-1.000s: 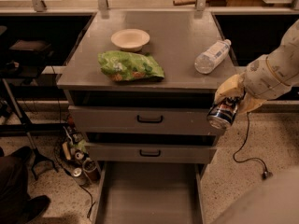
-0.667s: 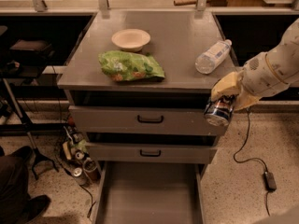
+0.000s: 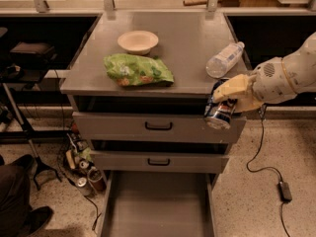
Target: Pick pepsi can from bottom drawer and place on counter
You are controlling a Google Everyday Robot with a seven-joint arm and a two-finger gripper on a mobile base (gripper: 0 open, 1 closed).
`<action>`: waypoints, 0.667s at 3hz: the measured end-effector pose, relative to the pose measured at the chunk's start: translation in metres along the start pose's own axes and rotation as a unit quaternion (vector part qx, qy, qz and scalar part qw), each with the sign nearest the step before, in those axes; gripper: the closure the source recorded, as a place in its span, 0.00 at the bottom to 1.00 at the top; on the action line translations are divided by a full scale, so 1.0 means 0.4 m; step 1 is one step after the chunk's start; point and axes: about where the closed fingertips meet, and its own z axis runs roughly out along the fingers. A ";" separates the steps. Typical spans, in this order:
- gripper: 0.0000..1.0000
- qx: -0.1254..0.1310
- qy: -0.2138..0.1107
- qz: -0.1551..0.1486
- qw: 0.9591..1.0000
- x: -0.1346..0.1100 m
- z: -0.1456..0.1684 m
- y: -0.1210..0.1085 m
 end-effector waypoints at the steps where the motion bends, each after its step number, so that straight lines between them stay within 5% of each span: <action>1: 1.00 0.052 0.020 -0.014 0.998 -0.003 -0.004 -0.028; 2: 1.00 0.093 0.052 -0.002 0.994 -0.014 -0.045 -0.068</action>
Offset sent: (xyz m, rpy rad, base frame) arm -0.0512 0.0240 0.0687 0.3263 -0.1626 -0.0758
